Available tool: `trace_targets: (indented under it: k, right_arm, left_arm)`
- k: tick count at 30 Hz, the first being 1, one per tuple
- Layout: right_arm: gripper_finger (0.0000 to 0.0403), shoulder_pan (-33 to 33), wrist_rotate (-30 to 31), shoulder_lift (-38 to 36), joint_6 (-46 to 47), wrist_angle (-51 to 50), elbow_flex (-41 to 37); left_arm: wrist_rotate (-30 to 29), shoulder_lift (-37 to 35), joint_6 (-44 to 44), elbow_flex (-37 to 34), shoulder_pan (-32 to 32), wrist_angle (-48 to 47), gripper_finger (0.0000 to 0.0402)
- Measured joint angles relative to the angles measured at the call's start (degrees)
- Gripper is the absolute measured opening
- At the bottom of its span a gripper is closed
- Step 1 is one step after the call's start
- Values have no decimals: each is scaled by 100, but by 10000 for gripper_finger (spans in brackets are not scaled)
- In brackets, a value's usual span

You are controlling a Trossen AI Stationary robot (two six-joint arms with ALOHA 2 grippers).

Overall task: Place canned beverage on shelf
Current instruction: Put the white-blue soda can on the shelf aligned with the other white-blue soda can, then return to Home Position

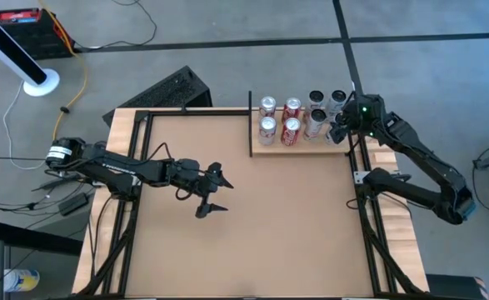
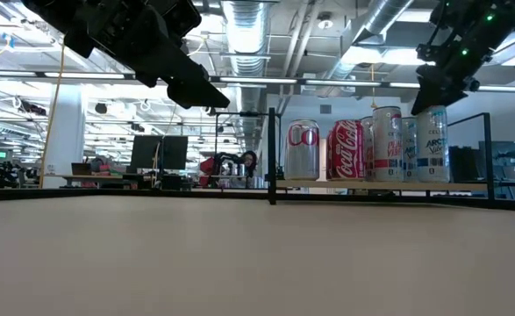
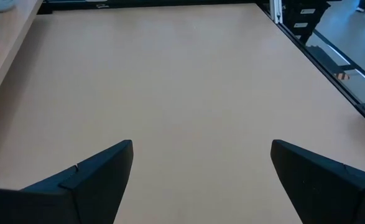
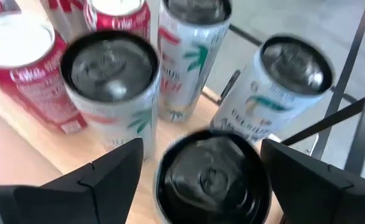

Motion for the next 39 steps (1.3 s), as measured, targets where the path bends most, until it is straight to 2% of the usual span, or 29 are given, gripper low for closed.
trace_targets:
  k: [9,13,15,21,26,29,33,36,39]
  right_arm:
    - [343,234,122,-60,1,53,644]
    - [342,609,100,-111,201,23,1147]
    - [342,924,-131,-137,427,46,1393]
    - [329,2409,-1360,-151,1209,246,1676]
    - [289,4318,-1424,-110,1532,307,1566]
    - [261,5543,-984,-123,1550,726,1126]
    - [216,6850,369,-148,1314,1601,253]
    - [171,7372,1251,-147,955,2391,-417]
    - [113,7429,1424,-142,752,3162,-1034]
  left_arm:
    - [2,0,2,0,0,-7,366]
    - [-5,0,2,0,0,-7,366]
    - [-13,-1,3,0,4,-4,366]
    - [-24,-442,105,183,55,-13,366]
    - [-164,-1040,410,323,50,-230,366]
    - [-550,-1426,457,326,48,-480,366]
    - [-1150,-1770,461,319,44,-941,366]
    - [-1639,-1909,543,319,44,-1213,366]
    - [-1863,-1974,560,195,46,-1120,366]
